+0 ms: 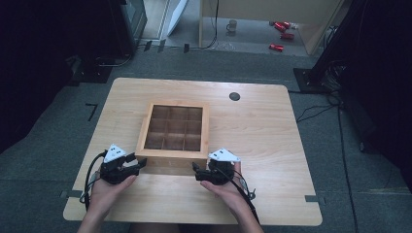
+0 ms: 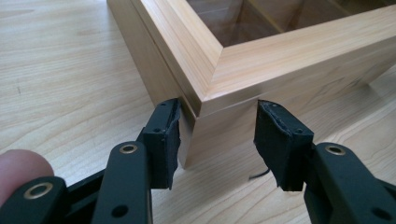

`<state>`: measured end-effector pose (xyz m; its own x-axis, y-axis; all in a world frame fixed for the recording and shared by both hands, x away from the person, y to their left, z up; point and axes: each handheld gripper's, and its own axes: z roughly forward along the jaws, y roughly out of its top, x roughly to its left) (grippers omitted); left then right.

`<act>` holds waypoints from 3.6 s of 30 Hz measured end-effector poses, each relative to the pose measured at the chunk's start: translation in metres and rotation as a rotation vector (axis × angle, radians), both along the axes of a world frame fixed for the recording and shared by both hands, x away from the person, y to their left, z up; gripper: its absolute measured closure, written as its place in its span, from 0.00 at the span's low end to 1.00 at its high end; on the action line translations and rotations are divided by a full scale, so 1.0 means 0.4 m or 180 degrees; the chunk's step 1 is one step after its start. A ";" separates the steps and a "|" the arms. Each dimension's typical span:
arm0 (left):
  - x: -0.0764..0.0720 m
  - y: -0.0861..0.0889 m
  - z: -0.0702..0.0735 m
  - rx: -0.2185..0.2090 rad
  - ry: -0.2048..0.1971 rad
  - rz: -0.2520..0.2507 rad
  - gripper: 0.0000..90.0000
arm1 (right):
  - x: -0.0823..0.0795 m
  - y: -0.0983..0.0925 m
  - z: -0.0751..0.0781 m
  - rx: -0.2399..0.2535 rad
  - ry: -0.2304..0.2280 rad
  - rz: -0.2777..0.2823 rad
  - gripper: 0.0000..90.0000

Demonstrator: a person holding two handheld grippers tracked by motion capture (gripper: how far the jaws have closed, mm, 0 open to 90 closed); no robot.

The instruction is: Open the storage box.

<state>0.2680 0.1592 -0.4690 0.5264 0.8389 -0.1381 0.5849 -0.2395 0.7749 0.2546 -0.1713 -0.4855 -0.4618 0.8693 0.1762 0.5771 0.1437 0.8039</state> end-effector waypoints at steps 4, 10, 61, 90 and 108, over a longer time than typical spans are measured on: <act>-0.002 -0.003 0.005 0.0083 -0.0059 -0.0005 0.60 | 0.004 0.002 -0.001 0.0007 -0.0011 -0.0007 0.23; -0.005 -0.004 0.012 0.0051 -0.0140 -0.0009 0.60 | 0.009 0.003 0.001 0.0029 -0.0058 -0.0027 0.25; -0.058 0.034 -0.120 0.0464 0.0048 0.0356 0.29 | 0.182 -0.019 0.274 -0.0138 -0.1203 0.0349 0.33; -0.057 0.030 -0.120 0.0465 0.0045 0.0400 0.32 | 0.428 -0.095 0.293 0.0606 -0.1250 0.0745 0.60; -0.058 0.024 -0.121 0.0532 0.0023 0.0409 0.32 | 0.551 -0.118 0.307 0.0800 -0.1041 0.0386 0.73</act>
<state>0.2449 0.1690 -0.5173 0.4130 0.9107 0.0052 0.6244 -0.2873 0.7264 0.4748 -0.2184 -0.3629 -0.6247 0.7541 0.2029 0.2771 -0.0289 0.9604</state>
